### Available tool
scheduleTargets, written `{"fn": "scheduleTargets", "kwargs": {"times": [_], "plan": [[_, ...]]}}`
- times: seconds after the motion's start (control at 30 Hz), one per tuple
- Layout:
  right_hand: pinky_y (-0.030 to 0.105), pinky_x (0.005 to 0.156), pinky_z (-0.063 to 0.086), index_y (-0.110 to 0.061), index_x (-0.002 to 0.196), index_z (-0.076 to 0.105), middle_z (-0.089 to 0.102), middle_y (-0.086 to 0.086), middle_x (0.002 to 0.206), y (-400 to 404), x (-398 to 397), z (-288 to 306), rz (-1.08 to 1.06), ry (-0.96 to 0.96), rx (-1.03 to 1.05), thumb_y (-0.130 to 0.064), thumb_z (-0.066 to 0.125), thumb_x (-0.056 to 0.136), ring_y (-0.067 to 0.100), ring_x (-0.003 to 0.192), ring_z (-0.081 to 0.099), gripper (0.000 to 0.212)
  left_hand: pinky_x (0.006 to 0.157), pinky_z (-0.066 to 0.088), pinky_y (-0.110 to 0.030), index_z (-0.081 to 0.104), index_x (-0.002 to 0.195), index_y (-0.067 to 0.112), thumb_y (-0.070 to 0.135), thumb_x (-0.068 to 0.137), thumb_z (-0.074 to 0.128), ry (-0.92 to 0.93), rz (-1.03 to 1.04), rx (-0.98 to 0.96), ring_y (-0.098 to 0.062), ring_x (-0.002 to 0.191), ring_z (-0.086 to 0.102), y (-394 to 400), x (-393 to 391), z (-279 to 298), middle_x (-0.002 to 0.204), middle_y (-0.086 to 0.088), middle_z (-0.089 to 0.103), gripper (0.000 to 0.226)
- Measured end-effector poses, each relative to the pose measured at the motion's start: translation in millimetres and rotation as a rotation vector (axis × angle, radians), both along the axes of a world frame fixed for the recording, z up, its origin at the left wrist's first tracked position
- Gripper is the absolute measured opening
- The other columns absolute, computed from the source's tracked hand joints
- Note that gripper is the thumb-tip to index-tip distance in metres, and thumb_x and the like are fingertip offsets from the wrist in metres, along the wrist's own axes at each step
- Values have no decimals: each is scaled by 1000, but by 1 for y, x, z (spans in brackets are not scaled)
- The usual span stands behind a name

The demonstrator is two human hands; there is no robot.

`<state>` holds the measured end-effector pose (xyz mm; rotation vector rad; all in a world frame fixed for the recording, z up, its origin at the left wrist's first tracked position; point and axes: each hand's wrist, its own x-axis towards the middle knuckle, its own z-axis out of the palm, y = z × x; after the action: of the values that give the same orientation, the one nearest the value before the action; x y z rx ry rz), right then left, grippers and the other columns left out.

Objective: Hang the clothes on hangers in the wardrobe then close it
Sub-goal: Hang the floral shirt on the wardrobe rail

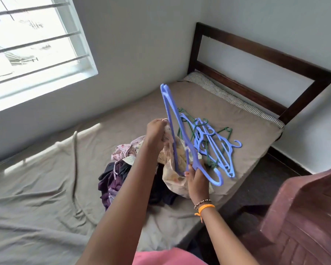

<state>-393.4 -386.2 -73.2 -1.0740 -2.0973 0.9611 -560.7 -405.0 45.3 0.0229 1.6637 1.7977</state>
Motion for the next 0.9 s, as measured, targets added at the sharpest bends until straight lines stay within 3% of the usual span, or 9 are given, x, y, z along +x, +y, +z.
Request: {"fn": "scheduleTargets", "kwargs": {"times": [0.17,0.27,0.37,0.47,0.53,0.67,0.77,0.83,0.9], "plan": [[37,63,39,-1,98,50,60,22,88,38,42,0,-107,-235,53,1,54,86,42,88,60,12,42,38,-16,50,70,10,6,88,51,-136,-21,-135,-12,38,47,-15,-30,7,59,-5,46,18],[44,75,43,4,111,51,61,28,104,61,45,11,-148,-379,3,-2,51,89,44,103,57,23,46,35,-17,49,71,10,11,88,45,-224,-125,-140,-13,47,41,-23,-34,11,64,-4,42,18],[46,85,44,4,125,47,59,29,112,77,44,23,-149,-457,66,0,51,86,44,111,53,40,40,34,-11,52,67,8,19,87,44,-310,-143,-18,-14,34,39,-31,-38,11,55,-5,44,24],[47,83,46,3,126,47,59,28,112,89,44,33,-133,-499,155,2,55,79,45,109,53,48,35,41,-18,58,79,7,7,86,59,-62,-168,-100,-16,31,46,-30,-36,5,61,-8,46,7],[46,78,49,2,119,54,62,26,109,94,41,38,-100,-582,272,5,62,72,45,105,53,47,35,39,-17,59,71,13,-10,79,56,249,-188,-246,-15,34,48,-27,-33,-1,58,-6,48,25],[46,74,50,3,103,64,67,19,92,93,31,69,44,-746,538,12,58,70,42,96,52,34,56,41,-27,62,68,24,-5,69,51,872,-402,-470,-21,56,50,-17,-17,8,56,0,53,31],[39,90,41,-6,118,55,60,15,117,100,23,103,193,-780,428,-1,51,88,35,114,48,31,71,41,-32,66,94,24,12,81,61,1091,-555,-421,-28,83,56,-1,-7,22,83,-9,63,18],[37,83,42,-9,120,55,62,19,116,103,22,132,217,-647,286,-7,56,90,35,110,55,31,89,39,-38,59,119,23,30,92,56,1220,-574,-468,-30,108,49,5,-4,29,118,-8,56,28],[37,76,42,-12,118,58,64,19,110,102,28,162,169,-521,304,-10,59,89,37,103,58,30,97,36,-42,55,126,25,36,96,48,1251,-475,-472,-31,118,41,5,-7,34,132,-4,45,33]]}}
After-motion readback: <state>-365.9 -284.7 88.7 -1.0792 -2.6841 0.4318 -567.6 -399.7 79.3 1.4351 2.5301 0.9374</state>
